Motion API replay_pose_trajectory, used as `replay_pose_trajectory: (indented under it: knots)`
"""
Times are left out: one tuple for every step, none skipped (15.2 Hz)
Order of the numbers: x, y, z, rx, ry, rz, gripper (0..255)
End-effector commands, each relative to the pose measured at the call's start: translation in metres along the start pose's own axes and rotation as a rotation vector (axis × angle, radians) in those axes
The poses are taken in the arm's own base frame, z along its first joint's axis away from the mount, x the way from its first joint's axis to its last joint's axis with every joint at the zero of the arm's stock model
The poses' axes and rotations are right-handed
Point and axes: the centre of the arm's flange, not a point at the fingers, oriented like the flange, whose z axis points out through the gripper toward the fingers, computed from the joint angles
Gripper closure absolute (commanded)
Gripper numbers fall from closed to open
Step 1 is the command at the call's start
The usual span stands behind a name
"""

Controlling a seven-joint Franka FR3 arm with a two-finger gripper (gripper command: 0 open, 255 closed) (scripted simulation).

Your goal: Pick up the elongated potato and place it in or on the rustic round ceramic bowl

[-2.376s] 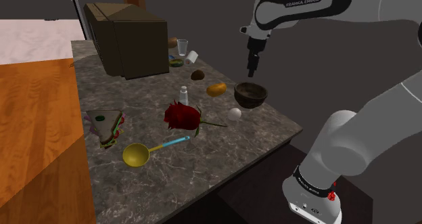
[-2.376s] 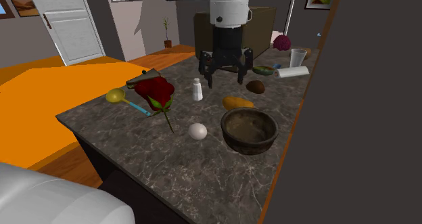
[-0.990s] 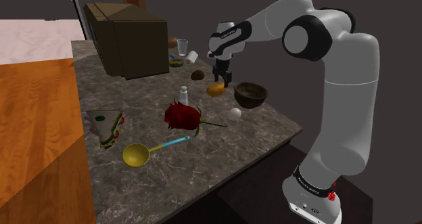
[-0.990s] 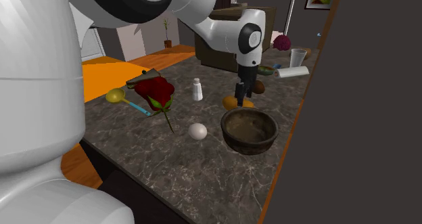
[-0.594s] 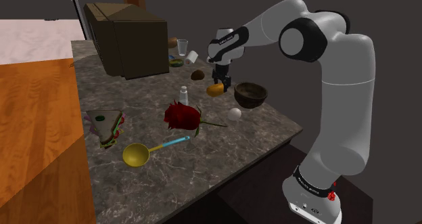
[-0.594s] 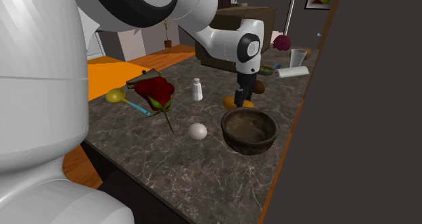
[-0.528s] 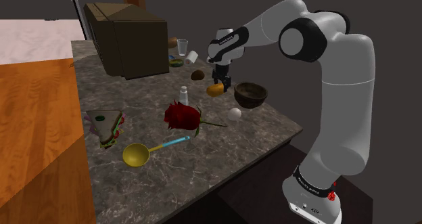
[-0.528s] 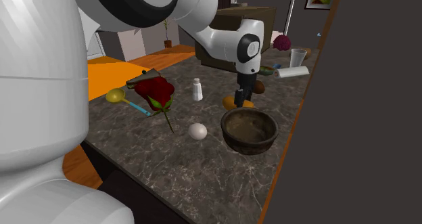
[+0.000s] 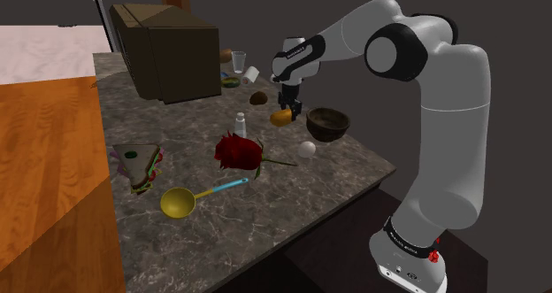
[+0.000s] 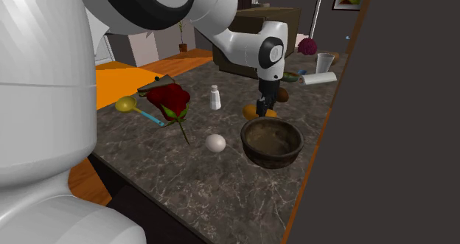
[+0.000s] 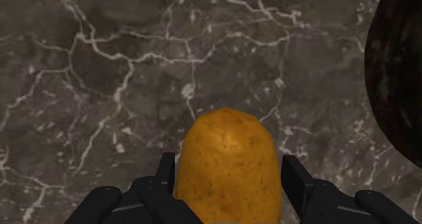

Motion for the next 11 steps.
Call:
replay_pose_trajectory:
  knots:
    - [0.0, 0.0, 0.0, 0.001, 0.0, -0.001, 255]
    - [0.0, 0.0, 0.0, 0.001, 0.0, -0.001, 255]
    - [0.0, 0.0, 0.0, 0.001, 0.0, -0.001, 255]
    - [0.0, 0.0, 0.0, 0.001, 0.0, -0.001, 255]
    - [0.0, 0.0, 0.0, 0.001, 0.0, -0.001, 255]
    - [0.0, 0.0, 0.0, 0.001, 0.0, -0.001, 255]
    - [0.0, 0.0, 0.0, 0.001, 0.0, -0.001, 255]
    - [0.0, -0.001, -0.005, 0.001, 0.0, -0.001, 255]
    - [0.0, -0.001, -0.01, 0.001, 0.0, 0.0, 255]
    - [0.0, -0.001, -0.015, 0.001, 0.0, -0.001, 255]
    - [-0.001, -0.001, -0.021, 0.001, 0.0, -0.001, 255]
